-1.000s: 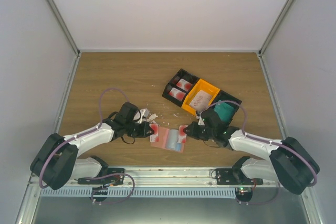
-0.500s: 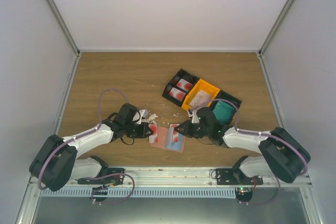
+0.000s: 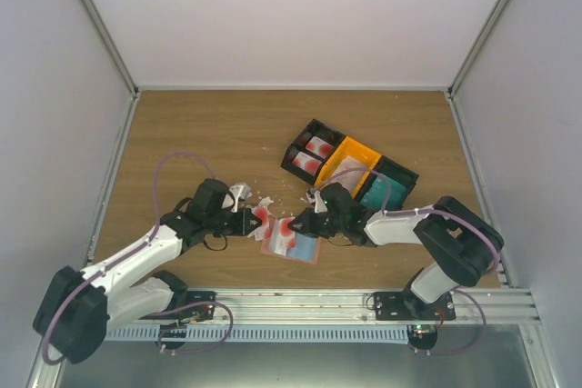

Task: Put the credit cards into the card holder
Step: Turn over the card slot in the card holder.

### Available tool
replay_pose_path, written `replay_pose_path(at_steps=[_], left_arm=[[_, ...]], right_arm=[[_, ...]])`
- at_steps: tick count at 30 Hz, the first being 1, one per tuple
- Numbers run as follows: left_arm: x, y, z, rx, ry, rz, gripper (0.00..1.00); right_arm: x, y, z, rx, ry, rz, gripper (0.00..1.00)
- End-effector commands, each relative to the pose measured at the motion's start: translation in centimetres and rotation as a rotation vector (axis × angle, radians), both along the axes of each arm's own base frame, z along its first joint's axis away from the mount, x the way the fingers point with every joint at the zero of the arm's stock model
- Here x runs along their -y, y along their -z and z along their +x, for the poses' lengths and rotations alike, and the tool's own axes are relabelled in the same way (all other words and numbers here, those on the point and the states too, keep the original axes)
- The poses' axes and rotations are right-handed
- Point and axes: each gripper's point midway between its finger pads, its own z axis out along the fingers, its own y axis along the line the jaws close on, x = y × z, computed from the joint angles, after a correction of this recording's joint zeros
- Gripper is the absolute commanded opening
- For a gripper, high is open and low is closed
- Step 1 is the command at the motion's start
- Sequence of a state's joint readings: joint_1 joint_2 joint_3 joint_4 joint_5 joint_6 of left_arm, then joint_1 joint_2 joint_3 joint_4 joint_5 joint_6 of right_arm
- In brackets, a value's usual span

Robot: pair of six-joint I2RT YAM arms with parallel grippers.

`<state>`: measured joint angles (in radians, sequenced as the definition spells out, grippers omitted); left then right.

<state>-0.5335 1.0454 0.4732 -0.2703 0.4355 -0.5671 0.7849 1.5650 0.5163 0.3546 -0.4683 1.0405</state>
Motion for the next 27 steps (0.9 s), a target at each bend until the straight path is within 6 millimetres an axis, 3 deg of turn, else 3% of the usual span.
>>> replay_pose_path(at_steps=[1,4,6,15,21,27], left_arm=[[0.6,-3.4,0.6,0.093,0.008,-0.062,0.0],[2.1,-4.7,-0.2,0.104,0.088,-0.153,0.0],[2.8,-4.6,-0.6,0.085,0.136,-0.19,0.0],[3.8,0.0,-1.7,-0.052,0.21,-0.177,0.0],[3.6,1.8,-1.9,-0.103,0.206,-0.152,0.0],[4.3,1.9,-2.1,-0.111,0.23,-0.17,0.0]], right_arm=[[0.5,1.4,0.5,0.026,0.016,-0.092,0.0],[1.0,1.7,0.6,0.032,0.025,-0.128,0.0],[1.0,1.4,0.7,0.043,0.026,-0.129,0.0],[1.0,-1.1,0.4,0.091,-0.009,-0.105,0.0],[3.6,-1.1,-1.5,0.046,0.002,-0.179,0.01],[6.2,0.3,-3.2,-0.01,0.031,-0.252,0.0]])
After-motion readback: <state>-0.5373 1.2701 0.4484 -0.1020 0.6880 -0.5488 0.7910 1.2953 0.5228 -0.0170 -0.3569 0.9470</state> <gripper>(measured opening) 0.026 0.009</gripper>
